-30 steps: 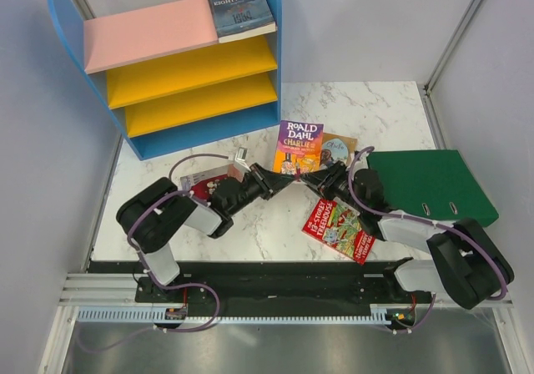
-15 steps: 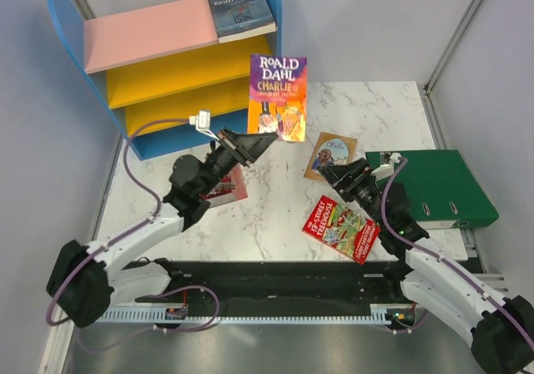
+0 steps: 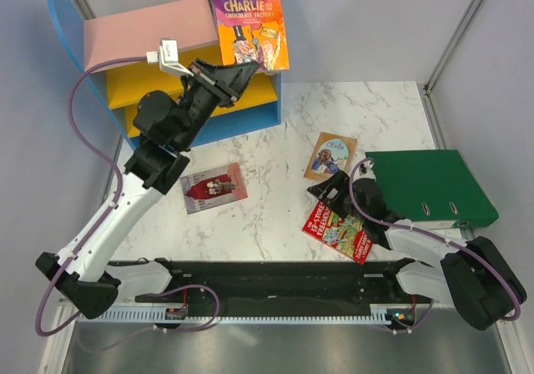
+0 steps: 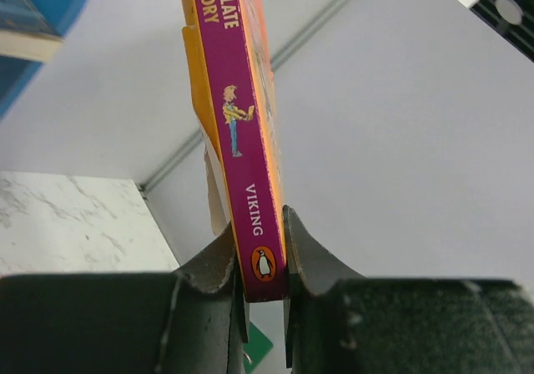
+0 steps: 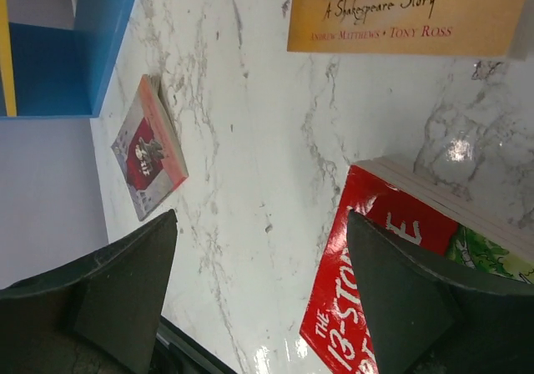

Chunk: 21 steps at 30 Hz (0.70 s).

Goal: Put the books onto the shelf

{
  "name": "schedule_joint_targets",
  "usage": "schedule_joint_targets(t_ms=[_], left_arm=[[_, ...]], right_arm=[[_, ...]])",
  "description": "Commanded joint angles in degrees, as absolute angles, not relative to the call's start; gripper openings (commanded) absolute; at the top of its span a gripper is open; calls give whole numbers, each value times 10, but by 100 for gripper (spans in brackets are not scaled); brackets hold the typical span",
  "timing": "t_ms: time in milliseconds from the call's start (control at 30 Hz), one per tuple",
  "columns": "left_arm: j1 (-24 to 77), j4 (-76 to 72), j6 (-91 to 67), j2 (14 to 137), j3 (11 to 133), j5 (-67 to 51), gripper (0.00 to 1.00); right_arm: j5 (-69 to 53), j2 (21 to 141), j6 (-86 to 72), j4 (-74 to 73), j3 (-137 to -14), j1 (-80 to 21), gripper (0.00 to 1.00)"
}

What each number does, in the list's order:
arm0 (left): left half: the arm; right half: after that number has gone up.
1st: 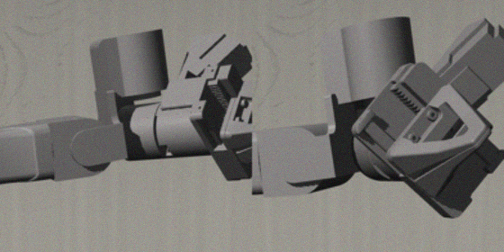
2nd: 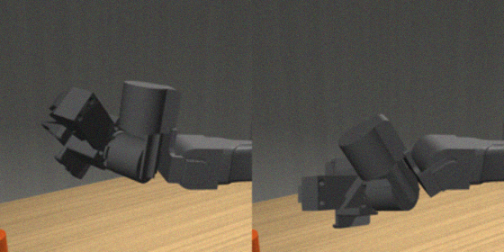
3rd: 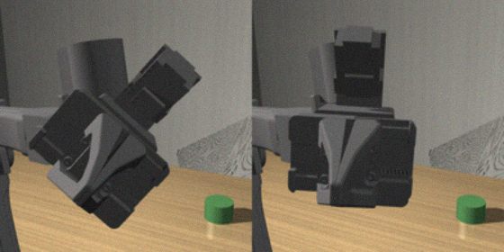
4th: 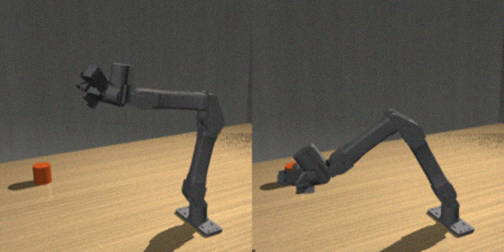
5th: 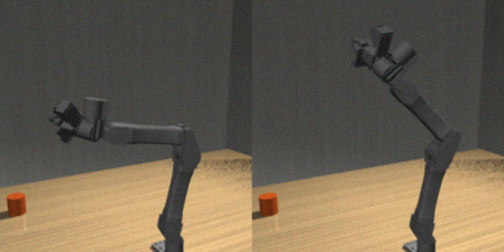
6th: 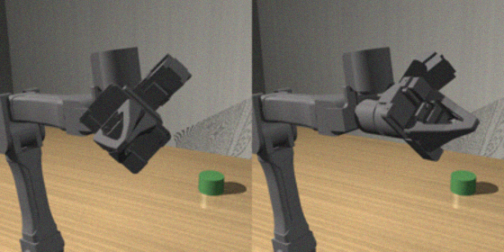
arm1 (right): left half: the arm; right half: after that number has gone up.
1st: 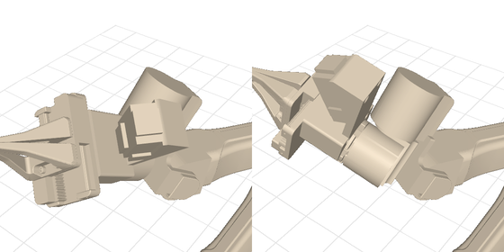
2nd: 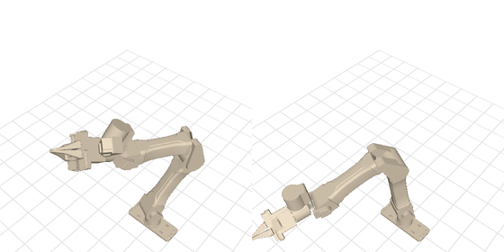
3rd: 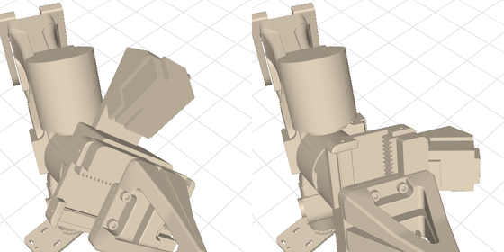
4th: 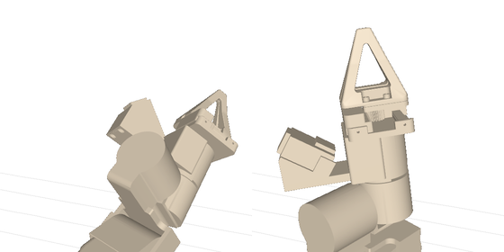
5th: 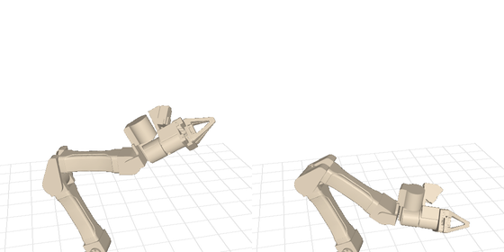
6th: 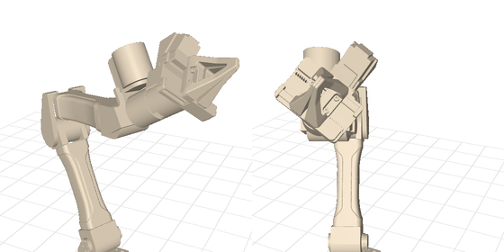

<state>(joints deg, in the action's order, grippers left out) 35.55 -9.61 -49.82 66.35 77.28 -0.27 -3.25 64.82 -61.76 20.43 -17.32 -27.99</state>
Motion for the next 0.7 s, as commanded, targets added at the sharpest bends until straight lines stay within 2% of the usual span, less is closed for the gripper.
schedule_joint_targets(t_ms=[0, 267, 533, 667], left_arm=[[323, -25, -466, 714, 898, 55, 2], [210, -4, -610, 855, 1042, -101, 2], [172, 15, -667, 968, 1162, -163, 2], [172, 14, -690, 1002, 1198, -154, 2]], right_arm=[[-47, 664, -604, 258, -167, -280, 89], [-45, 671, -597, 257, -166, -281, 90], [-48, 685, -598, 265, -164, -281, 90], [-51, 689, -599, 272, -163, -282, 90]])
